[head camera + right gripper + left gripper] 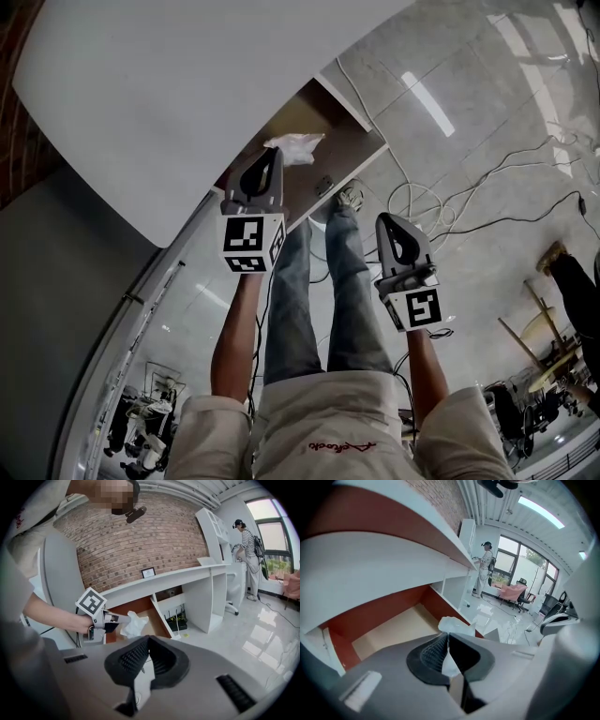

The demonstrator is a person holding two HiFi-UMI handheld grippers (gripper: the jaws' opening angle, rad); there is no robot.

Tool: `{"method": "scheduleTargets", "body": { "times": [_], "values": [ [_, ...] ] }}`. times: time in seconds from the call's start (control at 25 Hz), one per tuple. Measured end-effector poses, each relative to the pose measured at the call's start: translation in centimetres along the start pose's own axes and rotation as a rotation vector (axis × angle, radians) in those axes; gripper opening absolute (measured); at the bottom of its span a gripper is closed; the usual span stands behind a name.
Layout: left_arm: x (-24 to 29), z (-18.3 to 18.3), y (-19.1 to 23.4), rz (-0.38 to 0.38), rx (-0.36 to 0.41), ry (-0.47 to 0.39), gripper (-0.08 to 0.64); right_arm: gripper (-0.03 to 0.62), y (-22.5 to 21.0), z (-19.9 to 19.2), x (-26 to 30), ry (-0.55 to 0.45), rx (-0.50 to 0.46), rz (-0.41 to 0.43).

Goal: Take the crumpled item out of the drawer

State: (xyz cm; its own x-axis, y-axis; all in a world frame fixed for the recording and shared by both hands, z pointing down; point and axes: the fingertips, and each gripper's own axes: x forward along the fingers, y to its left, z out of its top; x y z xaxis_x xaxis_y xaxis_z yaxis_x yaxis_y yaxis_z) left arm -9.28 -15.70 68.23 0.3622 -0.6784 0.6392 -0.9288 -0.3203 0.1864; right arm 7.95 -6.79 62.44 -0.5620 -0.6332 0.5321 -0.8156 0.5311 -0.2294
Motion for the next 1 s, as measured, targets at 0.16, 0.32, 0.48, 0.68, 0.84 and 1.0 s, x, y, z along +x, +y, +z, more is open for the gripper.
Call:
{"method": "scheduleTargets", "body": {
  "times": [0.16, 0.32, 0.48, 0.68, 0.84, 1.0],
  "values": [
    [-2.6, -0.4, -0.8, 0.000, -0.007, -0.032, 0.021, 0.012, 0.3, -0.2, 0.1, -0.004, 0.000, -0.005],
    [-5.0, -1.3, -1.5, 0.003, 0.002, -0.045, 0.021, 0.012, 0.7, -0.3, 0.3, -0.009, -0.001, -0.012],
    [-7.0, -2.0, -2.6, -0.010, 0.003, -0.051, 0.021, 0.012, 0.9, -0.1, 0.6, 0.001, 0.002, -0.018],
    [-9.0, -1.9, -3.0, -0.008, -0.005, -0.074, 0.021, 0.012, 1.2, 0.2, 0.5, -0.010, 0.007, -0.029],
    [-9.9, -1.1, -3.4, -0.019, -0.022, -0.087, 0.021, 0.012, 1.0, 1.0, 0.1, -0.034, -0.019, -0.050],
    [-10.8, 0.4, -3.7, -0.033, -0.020, -0.110, 0.021, 0.012, 1.3, 2.5, -0.4, -0.064, -0.031, -0.063]
  ]
}}
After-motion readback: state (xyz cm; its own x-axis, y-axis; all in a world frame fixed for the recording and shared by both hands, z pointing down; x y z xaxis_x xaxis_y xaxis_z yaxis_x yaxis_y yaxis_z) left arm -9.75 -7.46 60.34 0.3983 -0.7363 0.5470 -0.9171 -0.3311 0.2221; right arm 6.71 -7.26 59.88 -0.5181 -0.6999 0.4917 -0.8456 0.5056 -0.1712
